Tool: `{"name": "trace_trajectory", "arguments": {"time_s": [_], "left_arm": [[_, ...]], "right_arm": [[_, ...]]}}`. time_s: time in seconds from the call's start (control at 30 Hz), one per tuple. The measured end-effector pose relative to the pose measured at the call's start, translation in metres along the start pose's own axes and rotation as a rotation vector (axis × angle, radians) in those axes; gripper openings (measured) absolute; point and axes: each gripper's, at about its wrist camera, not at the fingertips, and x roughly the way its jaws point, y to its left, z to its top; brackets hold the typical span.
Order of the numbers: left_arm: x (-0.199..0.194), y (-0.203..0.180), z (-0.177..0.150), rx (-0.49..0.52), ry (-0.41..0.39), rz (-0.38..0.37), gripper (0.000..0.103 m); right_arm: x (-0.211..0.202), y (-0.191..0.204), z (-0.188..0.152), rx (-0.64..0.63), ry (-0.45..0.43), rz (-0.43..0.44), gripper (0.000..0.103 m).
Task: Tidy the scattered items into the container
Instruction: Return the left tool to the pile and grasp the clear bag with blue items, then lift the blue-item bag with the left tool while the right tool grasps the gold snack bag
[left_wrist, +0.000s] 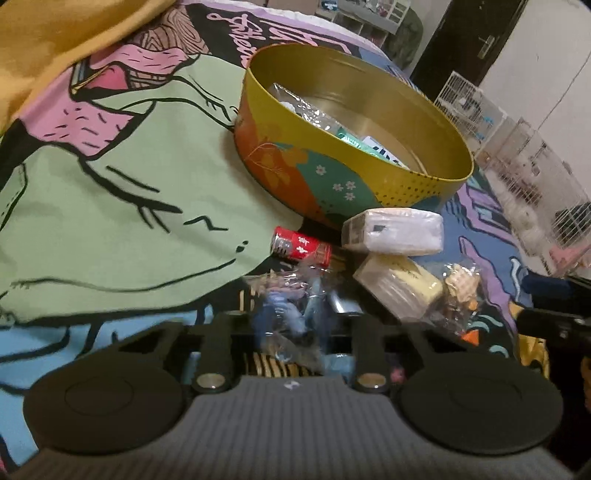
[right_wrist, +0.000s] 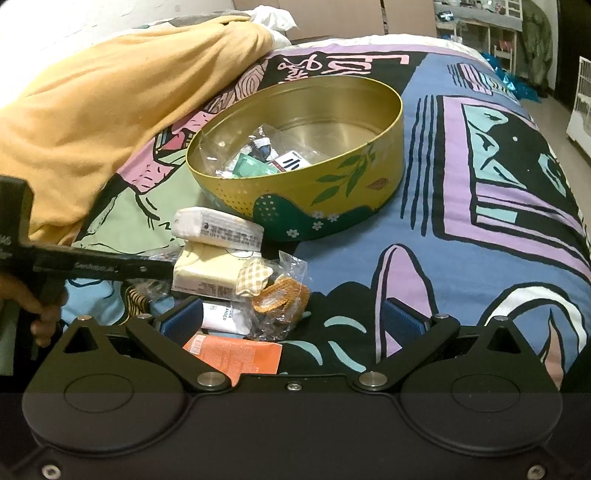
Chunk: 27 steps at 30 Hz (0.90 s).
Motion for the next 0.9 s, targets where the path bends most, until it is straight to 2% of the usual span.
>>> {"name": "trace_trajectory", "arguments": {"time_s": [0.2,0.43,0.53,0.6,0.7,0.9], "left_arm": [[-0.027,0.003,-0.009,-0.097,-0.073,-0.034,0.024],[-0.041,-0.006,-0.023,-0.121,-0.138,0.023,0.024],[-0.040,-0.007,-0.026,-0.125,-0.143,0.035,0.024],[-0.040,-0.006,-0.026,-0.129,-0.147,0.036,0.024],[-0.039,-0.004,-0.027,-0.143,-0.148,0.031,0.024],[-0.038,-0.007,-0.030,-0.137,-0.151,0.026,0.024]], "right_arm": [[0.001,0.004,-0.001,-0.019,-0.001,0.003,0.103],[0.014,0.016,0.001,-0.048,0.044,0.019,0.103],[0.020,0.020,0.003,-0.064,0.061,0.015,0.099],[0.025,0.022,0.005,-0.068,0.078,0.008,0.091],[0.031,0.021,0.009,-0.052,0.100,0.018,0.086],[0.037,0.023,0.019,-0.044,0.095,0.017,0.086]]}}
